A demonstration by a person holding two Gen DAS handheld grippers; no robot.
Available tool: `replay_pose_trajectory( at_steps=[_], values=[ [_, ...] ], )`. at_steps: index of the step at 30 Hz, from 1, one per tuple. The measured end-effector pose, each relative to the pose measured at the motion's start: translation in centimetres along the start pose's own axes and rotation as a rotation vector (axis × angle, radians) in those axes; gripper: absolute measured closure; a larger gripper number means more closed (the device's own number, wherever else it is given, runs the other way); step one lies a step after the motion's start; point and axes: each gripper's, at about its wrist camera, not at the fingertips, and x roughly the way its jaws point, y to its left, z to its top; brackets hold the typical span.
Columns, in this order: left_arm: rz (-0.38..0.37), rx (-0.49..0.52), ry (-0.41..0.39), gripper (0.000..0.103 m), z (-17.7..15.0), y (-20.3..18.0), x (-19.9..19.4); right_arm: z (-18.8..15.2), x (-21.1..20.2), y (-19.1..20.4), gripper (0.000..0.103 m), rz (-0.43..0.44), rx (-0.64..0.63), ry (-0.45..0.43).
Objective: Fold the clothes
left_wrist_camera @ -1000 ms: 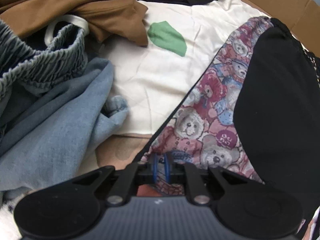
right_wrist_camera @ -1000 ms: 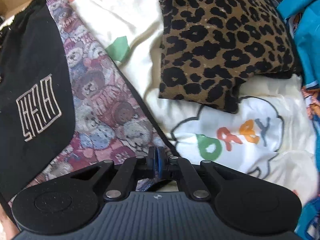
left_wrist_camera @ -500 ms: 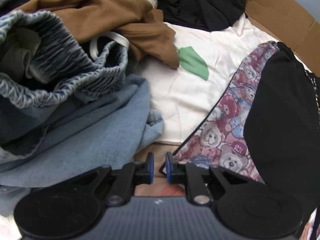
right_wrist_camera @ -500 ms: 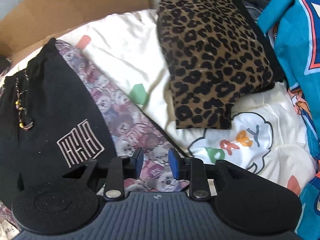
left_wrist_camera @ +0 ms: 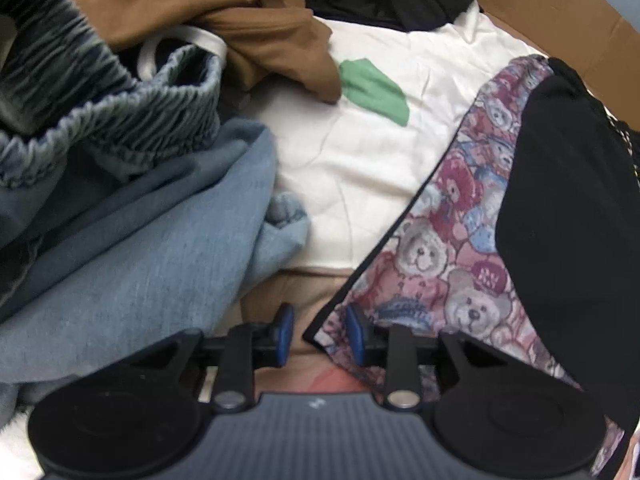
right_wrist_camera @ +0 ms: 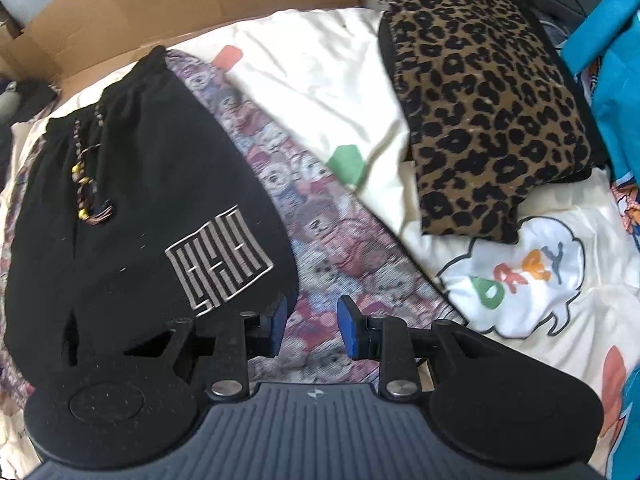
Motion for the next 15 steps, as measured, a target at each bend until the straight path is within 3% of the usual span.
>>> replay_pose_trajectory(
  at_steps=[9, 15],
  values=[
    [-0.045, 0.047, -0.083, 0.069, -1.7, 0.3, 0.2, -2.6, -2.8, 1.5, 0.068, 0.045, 0.014, -0.038],
    [-0.046, 0.04, -0.059, 0.077, -1.4, 0.0, -0.1, -3.5, -5.5, 1.6, 0.068, 0.055, 0.027, -0.108]
  ],
)
